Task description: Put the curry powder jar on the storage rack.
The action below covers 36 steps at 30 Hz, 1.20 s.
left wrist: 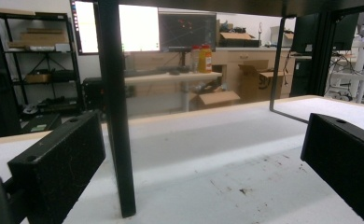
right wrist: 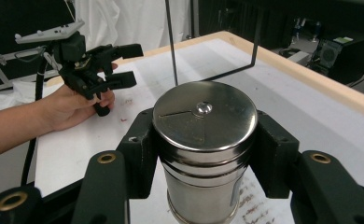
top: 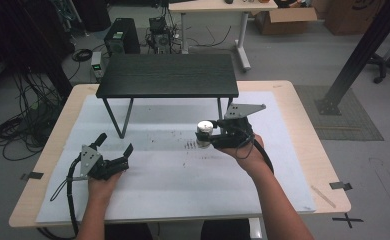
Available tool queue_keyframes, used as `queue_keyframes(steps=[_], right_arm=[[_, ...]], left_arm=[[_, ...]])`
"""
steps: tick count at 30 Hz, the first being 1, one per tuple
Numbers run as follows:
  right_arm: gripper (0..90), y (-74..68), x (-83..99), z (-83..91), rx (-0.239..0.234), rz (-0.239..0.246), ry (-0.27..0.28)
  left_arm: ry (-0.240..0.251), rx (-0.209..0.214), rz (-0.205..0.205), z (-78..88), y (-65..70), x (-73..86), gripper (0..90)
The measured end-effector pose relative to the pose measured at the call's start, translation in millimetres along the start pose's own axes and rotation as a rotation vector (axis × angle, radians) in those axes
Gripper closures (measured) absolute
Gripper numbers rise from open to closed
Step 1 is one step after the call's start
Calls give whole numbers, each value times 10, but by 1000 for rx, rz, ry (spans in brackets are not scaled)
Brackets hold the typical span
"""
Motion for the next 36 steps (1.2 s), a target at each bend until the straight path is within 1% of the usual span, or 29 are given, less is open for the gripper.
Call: queue_keyframes(steps=[6, 11, 21, 24, 28, 36], right_arm=[[486, 0, -167, 81, -5, 10, -2], [486, 1, -276, 130, -4, 16, -15], [486, 20, -541, 255, -1, 28, -3], [486, 45, -630, 303, 5, 31, 2], [486, 95, -737, 364, 8, 24, 12], [487, 202, -894, 440, 19, 12, 28]], left_arm=[[-1, 1, 2, -1, -1, 0, 2], [-1, 1, 4, -1, -2, 0, 2], [-1, 1, 3, -1, -2, 0, 2], [-1, 1, 3, -1, -2, 0, 2], [-1, 1, 4, -1, -2, 0, 2], [-2, 1, 4, -1, -3, 1, 2]])
Point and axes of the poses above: each handheld gripper's, and its own axes: z roughly backward along the jaws, x roughly out of its underside, y roughly to its right, the point moved 5 cm from there along -z, roughly forward along the jaws, and after that the axes turned 12 degrees about -y, right-handed, at the moved point
